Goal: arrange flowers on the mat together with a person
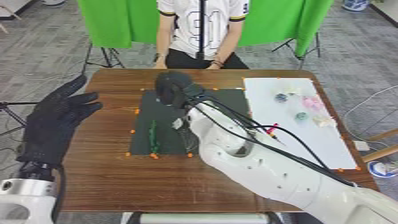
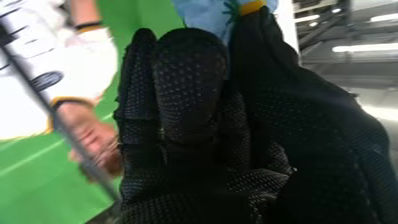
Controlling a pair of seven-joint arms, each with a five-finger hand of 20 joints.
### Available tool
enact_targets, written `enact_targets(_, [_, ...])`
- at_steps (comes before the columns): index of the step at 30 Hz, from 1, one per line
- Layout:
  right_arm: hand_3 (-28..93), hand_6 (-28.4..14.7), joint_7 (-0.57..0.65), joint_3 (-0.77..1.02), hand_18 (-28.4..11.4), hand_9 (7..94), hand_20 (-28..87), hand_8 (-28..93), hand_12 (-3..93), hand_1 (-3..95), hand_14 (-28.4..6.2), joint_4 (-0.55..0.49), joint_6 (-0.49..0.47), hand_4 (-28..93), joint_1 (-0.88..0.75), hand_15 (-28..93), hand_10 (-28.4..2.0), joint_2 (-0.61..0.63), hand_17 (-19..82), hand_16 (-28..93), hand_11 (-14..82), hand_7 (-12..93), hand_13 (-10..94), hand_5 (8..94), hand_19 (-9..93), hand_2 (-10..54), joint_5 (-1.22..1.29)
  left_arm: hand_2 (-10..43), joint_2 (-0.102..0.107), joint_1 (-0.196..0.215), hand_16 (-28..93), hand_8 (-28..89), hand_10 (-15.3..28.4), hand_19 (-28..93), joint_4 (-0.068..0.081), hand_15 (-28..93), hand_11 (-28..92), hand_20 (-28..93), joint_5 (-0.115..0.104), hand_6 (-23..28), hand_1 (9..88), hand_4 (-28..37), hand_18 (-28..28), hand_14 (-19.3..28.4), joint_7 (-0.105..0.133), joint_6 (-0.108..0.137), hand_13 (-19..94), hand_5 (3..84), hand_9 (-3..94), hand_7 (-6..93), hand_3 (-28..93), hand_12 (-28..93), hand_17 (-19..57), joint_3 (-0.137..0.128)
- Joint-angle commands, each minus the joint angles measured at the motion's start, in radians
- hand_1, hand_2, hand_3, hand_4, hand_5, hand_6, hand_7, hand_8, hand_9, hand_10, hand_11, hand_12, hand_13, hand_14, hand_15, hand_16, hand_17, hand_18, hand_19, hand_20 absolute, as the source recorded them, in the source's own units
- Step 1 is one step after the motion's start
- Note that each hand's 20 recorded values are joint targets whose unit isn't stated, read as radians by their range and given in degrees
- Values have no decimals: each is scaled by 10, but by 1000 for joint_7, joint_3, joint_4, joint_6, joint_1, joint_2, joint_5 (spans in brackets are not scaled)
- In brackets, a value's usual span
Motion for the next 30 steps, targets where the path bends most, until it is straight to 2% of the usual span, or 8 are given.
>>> enact_targets(1, [669, 39, 54, -158, -135, 870, 19, -25, 378, 616, -11, 56, 30, -283, 65, 601, -35, -98, 380, 240, 143, 385, 809, 737, 834, -95, 33, 62, 47, -147, -122, -106, 202, 568, 36, 626, 346, 153, 6, 82, 202, -283, 246, 265, -54, -42, 236, 344, 335, 156, 786, 103, -74, 61])
enact_targets(6, [655, 46, 62, -213, -133, 871, 26, -36, 371, 618, -12, 111, 38, -283, 106, 615, -35, -115, 379, 227, 139, 373, 808, 737, 834, -95, 48, 62, 52, -201, -123, -105, 203, 568, 52, 626, 346, 153, 9, 81, 203, -283, 247, 265, -61, -50, 237, 344, 336, 155, 786, 104, -74, 97])
enact_targets(9, [644, 52, 45, -227, -131, 876, 33, -38, 364, 618, -11, 136, 35, -283, 118, 623, -32, -133, 378, 215, 132, 355, 809, 742, 834, -95, 22, 62, 62, -167, -123, -106, 203, 568, 40, 626, 346, 153, -1, 81, 202, -283, 246, 266, -19, -22, 237, 345, 336, 155, 786, 104, -74, 89])
enact_targets(13, [628, 58, 83, -264, -129, 880, 39, -38, 365, 612, -10, 145, 33, -283, 145, 629, -30, -132, 378, 207, 128, 327, 810, 741, 834, -95, 21, 62, 66, -164, -123, -105, 203, 568, 43, 626, 346, 153, -3, 82, 203, -283, 247, 267, -2, -29, 237, 346, 336, 156, 787, 104, -74, 93])
enact_targets(20, [594, 49, 63, -247, -140, 867, 51, -33, 369, 578, -24, 165, -40, -283, 130, 641, -37, -153, 361, 205, 122, 268, 793, 715, 835, -95, -78, 61, 74, -160, -123, -106, 203, 568, 41, 626, 347, 153, -12, 82, 204, -283, 247, 266, 26, -7, 236, 346, 336, 155, 788, 103, -74, 101])
enact_targets(24, [587, 46, 59, -211, -144, 850, 51, -40, 360, 568, -27, 186, -79, -283, 113, 638, -43, -163, 352, 200, 117, 256, 779, 704, 830, -95, -152, 62, 61, -217, -123, -106, 203, 568, 56, 626, 347, 153, -5, 83, 206, -283, 246, 266, -2, -12, 237, 347, 335, 156, 787, 103, -74, 127])
enact_targets(29, [571, 38, 40, -158, -149, 846, 54, -40, 355, 556, -31, 207, -144, -283, 75, 640, -46, -179, 349, 196, 122, 243, 779, 704, 832, -95, -235, 61, 45, -216, -123, -106, 203, 568, 53, 627, 347, 152, 0, 82, 207, -283, 246, 266, -20, -10, 237, 346, 335, 156, 788, 103, -74, 123])
enact_targets(30, [574, 38, 50, -173, -151, 843, 55, -37, 351, 552, -32, 205, -142, -283, 83, 640, -47, -172, 349, 195, 128, 237, 780, 704, 832, -95, -218, 61, 46, -209, -123, -106, 203, 568, 53, 626, 347, 152, 0, 82, 207, -283, 246, 267, -14, -11, 236, 345, 335, 155, 788, 103, -74, 121])
